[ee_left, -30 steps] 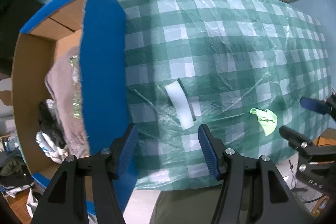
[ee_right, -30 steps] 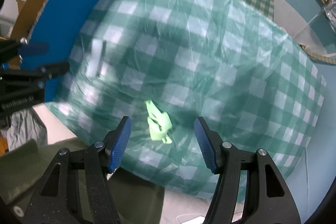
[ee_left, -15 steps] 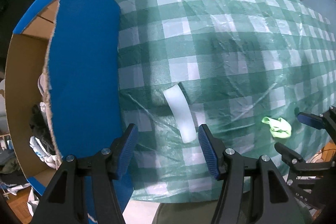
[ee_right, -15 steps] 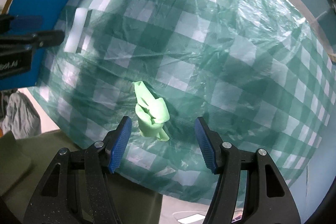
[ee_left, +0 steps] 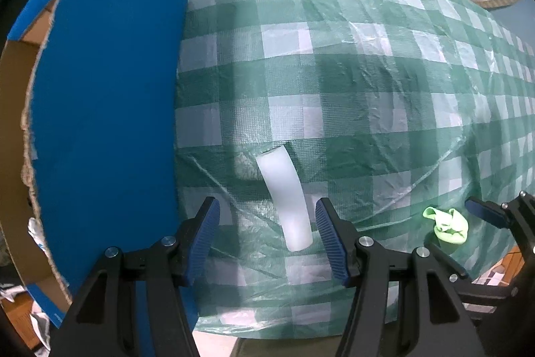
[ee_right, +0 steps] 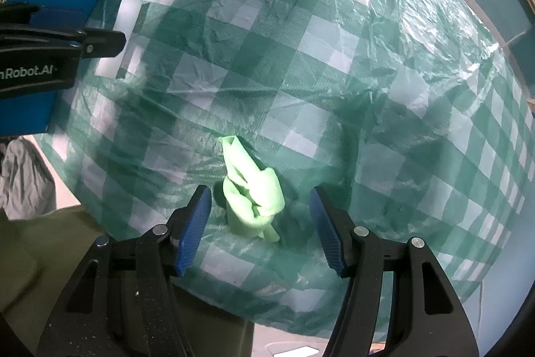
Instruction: Organize soft objects
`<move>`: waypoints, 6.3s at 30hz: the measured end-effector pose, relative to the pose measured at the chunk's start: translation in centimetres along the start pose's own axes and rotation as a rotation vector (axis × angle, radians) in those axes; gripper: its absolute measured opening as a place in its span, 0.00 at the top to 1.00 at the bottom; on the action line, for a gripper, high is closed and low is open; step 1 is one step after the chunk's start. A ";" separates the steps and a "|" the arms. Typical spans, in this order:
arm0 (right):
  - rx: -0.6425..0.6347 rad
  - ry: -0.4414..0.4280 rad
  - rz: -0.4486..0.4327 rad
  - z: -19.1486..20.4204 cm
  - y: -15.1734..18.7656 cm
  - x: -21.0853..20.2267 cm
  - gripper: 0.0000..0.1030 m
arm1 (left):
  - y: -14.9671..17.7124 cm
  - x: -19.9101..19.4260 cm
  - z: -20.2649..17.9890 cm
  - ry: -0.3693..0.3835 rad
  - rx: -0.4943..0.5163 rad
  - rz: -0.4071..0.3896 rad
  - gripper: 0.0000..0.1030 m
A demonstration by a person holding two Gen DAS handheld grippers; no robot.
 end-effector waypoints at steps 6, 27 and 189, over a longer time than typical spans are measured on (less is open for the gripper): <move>0.021 0.013 -0.017 0.6 -0.7 0.1 0.70 | -0.5 1.0 0.2 0.018 -0.012 0.020 0.41; 0.027 -0.018 -0.031 -0.9 -0.4 -3.2 0.74 | -2.4 2.2 0.2 0.075 -0.020 -0.004 0.61; 0.121 0.064 -0.654 5.9 -8.7 -35.8 0.36 | 5.1 -32.3 14.6 0.000 -0.223 -0.614 0.02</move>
Point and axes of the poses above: each gripper's, at about its wrist camera, not at the fingertips, and x roughly the way its jaws point, z to its left, y to its underside, the point moved 5 cm from there along x, roughly the way its jaws point, and after that the axes turned 2 degrees about y, right-handed, at the moved point
